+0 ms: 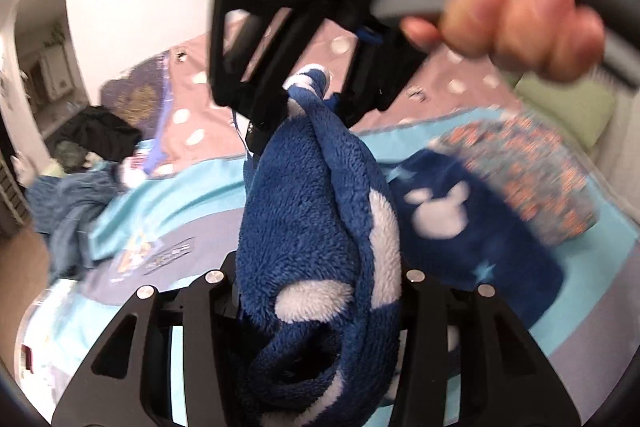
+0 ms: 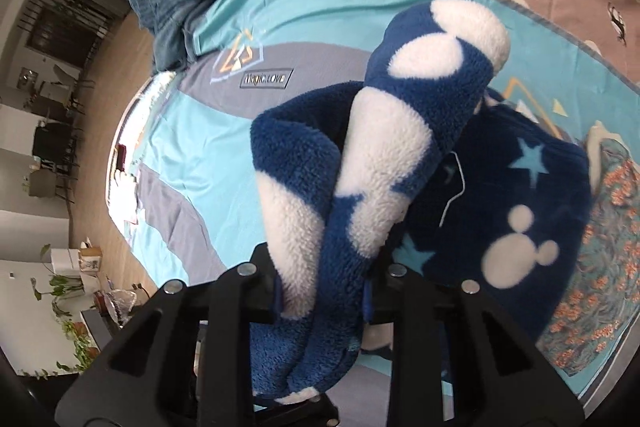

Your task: Fold small clothes

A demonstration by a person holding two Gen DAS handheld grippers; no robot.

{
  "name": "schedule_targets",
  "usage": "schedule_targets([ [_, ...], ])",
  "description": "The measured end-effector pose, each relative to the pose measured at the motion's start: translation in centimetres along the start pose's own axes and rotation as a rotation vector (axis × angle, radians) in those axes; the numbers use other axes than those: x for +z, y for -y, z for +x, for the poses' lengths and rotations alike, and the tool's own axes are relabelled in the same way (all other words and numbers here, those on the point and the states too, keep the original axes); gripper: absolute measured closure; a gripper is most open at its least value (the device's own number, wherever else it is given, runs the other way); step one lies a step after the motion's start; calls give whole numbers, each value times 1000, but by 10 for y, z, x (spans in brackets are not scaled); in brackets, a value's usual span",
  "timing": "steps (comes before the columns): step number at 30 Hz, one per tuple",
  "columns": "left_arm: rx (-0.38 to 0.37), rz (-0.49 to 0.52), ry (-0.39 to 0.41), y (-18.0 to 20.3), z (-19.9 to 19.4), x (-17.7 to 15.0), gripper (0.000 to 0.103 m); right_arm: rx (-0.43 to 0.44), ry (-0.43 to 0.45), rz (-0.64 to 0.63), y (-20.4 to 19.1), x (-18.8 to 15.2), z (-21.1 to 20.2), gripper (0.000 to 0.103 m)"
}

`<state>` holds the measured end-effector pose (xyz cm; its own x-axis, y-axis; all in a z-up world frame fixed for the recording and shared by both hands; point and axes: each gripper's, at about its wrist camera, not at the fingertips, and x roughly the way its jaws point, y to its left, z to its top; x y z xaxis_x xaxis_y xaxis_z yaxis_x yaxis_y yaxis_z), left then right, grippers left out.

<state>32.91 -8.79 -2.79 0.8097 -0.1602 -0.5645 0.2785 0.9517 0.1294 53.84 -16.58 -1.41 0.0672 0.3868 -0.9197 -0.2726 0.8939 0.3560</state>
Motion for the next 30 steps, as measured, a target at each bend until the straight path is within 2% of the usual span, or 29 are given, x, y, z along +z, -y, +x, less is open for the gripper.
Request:
schedule_targets([
  [6, -128, -34, 9, 29, 1, 23, 57, 58, 33, 28, 45, -11, -30, 76],
  [12, -167, -16, -13, 66, 16, 25, 57, 134, 50, 80, 108, -27, -36, 75],
  [17, -202, -23, -64, 98, 41, 22, 56, 187, 52, 134, 166, -42, -23, 74],
  [24, -252, -50, -112, 125, 70, 11, 56, 255, 60, 195, 220, -59, -2, 72],
  [25, -264, -57, -114, 127, 71, 9, 56, 255, 62, 200, 224, -60, 0, 70],
  [27, -299, -76, -125, 125, 75, 5, 56, 199, 62, 205, 227, -64, 1, 64],
  [28, -323, -85, -130, 124, 77, 3, 56, 164, 70, 203, 228, -66, -3, 57],
  [30, -359, -101, -118, 120, 78, -1, 56, 110, 148, 204, 226, -71, -24, 54],
])
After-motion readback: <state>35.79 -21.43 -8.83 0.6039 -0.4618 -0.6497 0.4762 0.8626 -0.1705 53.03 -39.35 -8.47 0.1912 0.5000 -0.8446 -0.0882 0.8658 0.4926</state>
